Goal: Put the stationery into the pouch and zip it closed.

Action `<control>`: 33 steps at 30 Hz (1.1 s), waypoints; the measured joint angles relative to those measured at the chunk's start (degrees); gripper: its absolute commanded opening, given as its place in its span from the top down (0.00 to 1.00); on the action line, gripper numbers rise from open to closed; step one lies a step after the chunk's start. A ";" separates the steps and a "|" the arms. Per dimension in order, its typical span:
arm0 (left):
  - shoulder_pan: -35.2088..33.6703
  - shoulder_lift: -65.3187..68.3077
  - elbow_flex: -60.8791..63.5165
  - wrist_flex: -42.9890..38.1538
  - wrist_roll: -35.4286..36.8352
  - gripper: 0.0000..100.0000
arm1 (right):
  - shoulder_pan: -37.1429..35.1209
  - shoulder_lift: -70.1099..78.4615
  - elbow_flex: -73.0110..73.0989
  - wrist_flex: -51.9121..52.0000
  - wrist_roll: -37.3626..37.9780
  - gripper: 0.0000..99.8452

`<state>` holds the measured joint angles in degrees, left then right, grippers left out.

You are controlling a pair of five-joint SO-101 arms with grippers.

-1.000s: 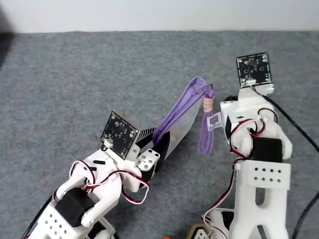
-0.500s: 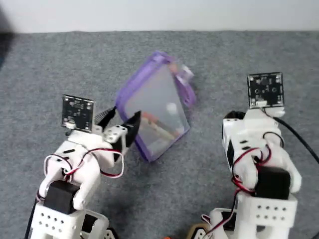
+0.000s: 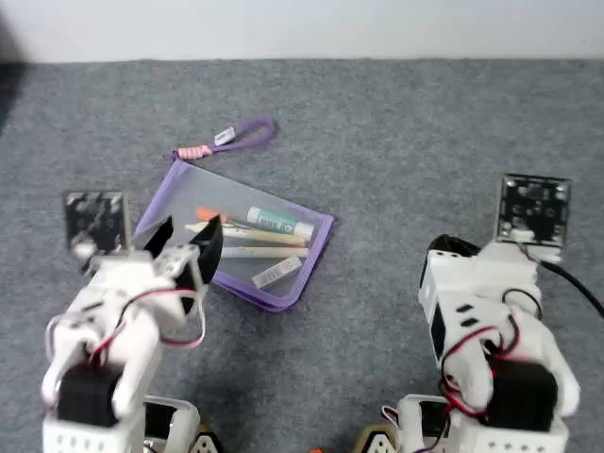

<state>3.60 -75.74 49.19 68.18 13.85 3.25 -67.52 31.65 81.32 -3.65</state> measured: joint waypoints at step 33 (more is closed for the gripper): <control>-1.85 -27.16 35.60 -1.58 -2.90 0.99 | 0.00 -35.96 37.19 0.18 8.62 0.99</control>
<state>1.76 -102.90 84.79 66.59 10.95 3.25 -103.47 68.84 81.49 4.97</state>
